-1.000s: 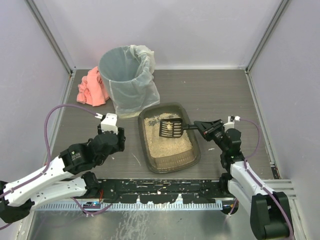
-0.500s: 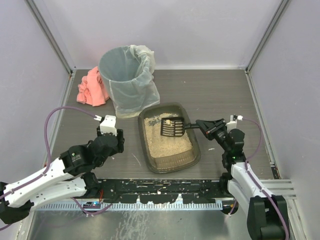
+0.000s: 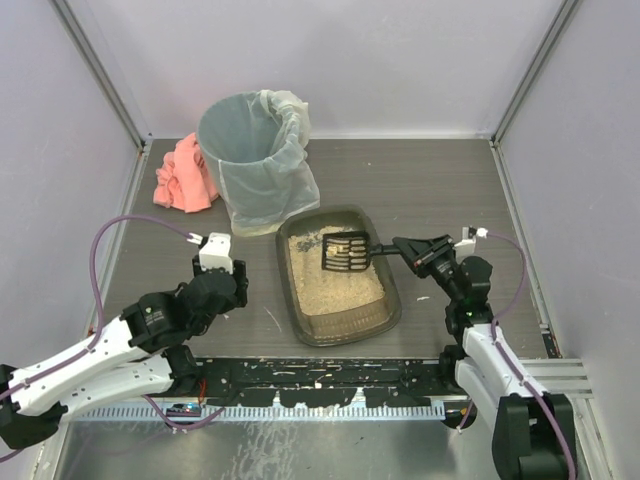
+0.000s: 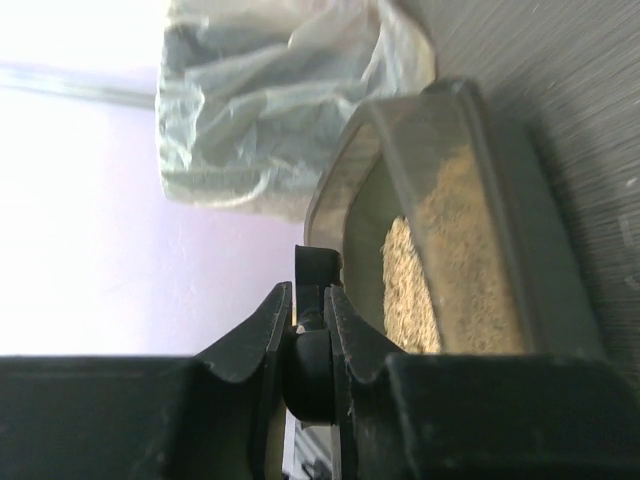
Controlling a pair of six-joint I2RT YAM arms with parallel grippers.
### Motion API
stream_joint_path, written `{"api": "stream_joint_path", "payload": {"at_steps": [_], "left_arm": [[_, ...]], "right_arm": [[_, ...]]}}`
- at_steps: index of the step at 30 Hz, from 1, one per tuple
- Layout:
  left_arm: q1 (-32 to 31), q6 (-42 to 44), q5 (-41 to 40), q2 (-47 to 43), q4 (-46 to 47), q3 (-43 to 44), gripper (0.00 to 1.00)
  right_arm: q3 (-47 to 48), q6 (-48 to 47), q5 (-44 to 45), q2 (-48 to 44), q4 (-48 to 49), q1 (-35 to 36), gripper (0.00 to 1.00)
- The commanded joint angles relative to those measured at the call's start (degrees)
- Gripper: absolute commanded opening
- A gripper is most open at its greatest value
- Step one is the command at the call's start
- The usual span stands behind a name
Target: Clean the litter box
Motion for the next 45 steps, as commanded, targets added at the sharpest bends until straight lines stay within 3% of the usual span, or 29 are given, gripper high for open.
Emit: {"api": "stream_joint_path", "payload": {"at_steps": [1,4,8,12,15,19,21,25,29,36,45], "left_arm": [[0.14,-0.64,-1.24,-0.78,0.80,0.02,0.55],[0.10,-1.55,-3.00,-1.21,-0.25,-0.53,0.55],[0.14,-0.57,-1.64,-1.78,0.71,-0.81,0.53],[0.14,-0.76,-2.71,-2.47,-0.19,-0.64,0.52],[0.16,0.57,-2.73,-3.11,1.08,-1.02,0.52],[0.15,0.11,-4.35,-4.33,1.21,-2.11,0.54],[0.10,0.96,-4.01,-5.05,3.16,-3.29,0.54],[0.14,0.98,-3.89,-5.29,3.75,-3.74,0.55],[0.12,1.24,-3.87,-4.95,4.36,-4.02,0.57],[0.18,2.14,-3.16,-6.26,5.50,-4.81,0.59],[0.14,2.32,-2.86,-8.87,6.07,-5.78,0.61]], "right_arm": [[-0.76,2.90,2.37,-3.94,3.61,-3.61,0.01],[5.26,-4.34,-3.39,1.13,4.07,2.21,0.01],[0.28,2.59,2.77,-3.71,1.08,-4.31,0.01],[6.87,-4.47,-2.54,1.37,1.02,1.93,0.01],[4.05,-0.29,3.55,-2.87,-0.68,-0.07,0.01],[11.56,-5.98,-0.99,0.96,-4.57,3.67,0.01],[10.91,-4.26,3.36,-1.13,-6.18,3.69,0.01],[13.09,-3.30,-1.80,2.30,-2.78,6.72,0.01],[12.49,-0.05,7.16,-2.11,-8.13,6.35,0.01],[22.77,2.79,11.31,4.16,-11.75,7.99,0.01],[46.63,-0.54,22.30,20.86,-14.69,15.84,0.01]]}}
